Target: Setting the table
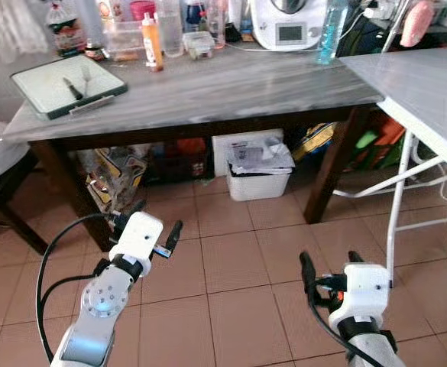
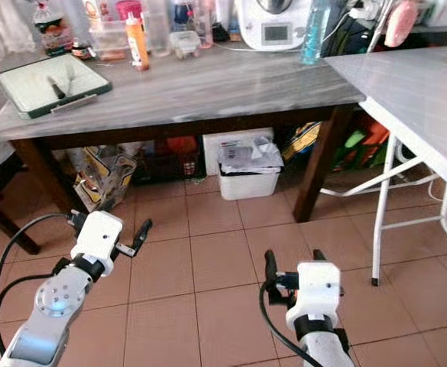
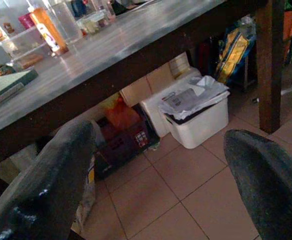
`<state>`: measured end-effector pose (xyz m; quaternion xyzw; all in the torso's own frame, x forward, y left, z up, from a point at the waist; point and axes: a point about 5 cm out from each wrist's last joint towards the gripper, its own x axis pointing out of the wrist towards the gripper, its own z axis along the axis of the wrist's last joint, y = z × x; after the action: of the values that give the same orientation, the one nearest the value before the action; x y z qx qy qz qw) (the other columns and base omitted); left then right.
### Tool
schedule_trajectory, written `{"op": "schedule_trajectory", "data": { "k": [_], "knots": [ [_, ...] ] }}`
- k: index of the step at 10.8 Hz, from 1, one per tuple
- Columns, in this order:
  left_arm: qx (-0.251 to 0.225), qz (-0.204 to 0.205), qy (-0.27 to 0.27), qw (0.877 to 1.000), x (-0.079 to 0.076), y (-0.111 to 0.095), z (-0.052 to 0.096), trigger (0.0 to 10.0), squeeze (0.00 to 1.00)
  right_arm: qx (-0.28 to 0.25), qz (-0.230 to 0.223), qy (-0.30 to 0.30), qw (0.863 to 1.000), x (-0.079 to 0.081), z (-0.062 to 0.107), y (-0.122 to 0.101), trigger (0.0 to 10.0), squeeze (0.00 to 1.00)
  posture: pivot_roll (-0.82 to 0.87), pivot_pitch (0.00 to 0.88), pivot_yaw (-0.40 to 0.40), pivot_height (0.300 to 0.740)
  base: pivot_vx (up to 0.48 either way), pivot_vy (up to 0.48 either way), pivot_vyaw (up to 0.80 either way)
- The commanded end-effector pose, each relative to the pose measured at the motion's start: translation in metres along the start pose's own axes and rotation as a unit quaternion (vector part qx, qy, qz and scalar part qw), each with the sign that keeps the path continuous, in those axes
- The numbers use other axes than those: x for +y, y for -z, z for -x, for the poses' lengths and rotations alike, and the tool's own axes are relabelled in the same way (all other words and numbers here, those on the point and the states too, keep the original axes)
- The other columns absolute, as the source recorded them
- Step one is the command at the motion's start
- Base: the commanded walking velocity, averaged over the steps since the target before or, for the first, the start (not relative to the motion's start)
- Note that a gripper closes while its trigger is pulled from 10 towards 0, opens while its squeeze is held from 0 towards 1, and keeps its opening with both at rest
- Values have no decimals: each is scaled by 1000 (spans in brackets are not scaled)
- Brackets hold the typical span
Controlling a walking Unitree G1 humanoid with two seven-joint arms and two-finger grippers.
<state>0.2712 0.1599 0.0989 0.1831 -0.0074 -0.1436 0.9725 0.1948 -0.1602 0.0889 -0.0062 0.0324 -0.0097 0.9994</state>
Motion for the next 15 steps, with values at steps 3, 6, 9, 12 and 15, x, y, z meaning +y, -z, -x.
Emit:
{"op": "schedule_trajectory", "data": {
  "k": [3, 6, 9, 12, 15],
  "knots": [
    [1, -7, 6, 1000, 0, -7, 0, 10000, 0, -21, -1, 4, 1000, -3, 0, -10, 10000, 0, 94, 110, 25, 740, 0, 0, 800],
    [3, -8, 6, 1000, 0, -10, -3, 10000, 0, -41, 2, -3, 999, -1, 0, -15, 10000, 0, 91, 111, 20, 740, 0, 0, 533],
    [12, 10, 8, 1000, 0, -4, -4, 10000, 0, -75, -18, -5, 997, -2, -2, -25, 10000, 0, 97, 107, 18, 740, 0, 0, 0],
    [16, 37, 1, 999, 2, -1, -6, 10000, 1000, -94, -68, -8, 993, -2, -6, -31, 10000, 1000, 96, 96, 18, 740, 0, 0, 0],
    [14, 37, -2, 999, 5, 2, -5, 10000, 1000, -82, -26, 25, 996, -6, -8, -25, 10000, 1000, 97, 95, 26, 740, 0, 0, 0]
  ]
}}
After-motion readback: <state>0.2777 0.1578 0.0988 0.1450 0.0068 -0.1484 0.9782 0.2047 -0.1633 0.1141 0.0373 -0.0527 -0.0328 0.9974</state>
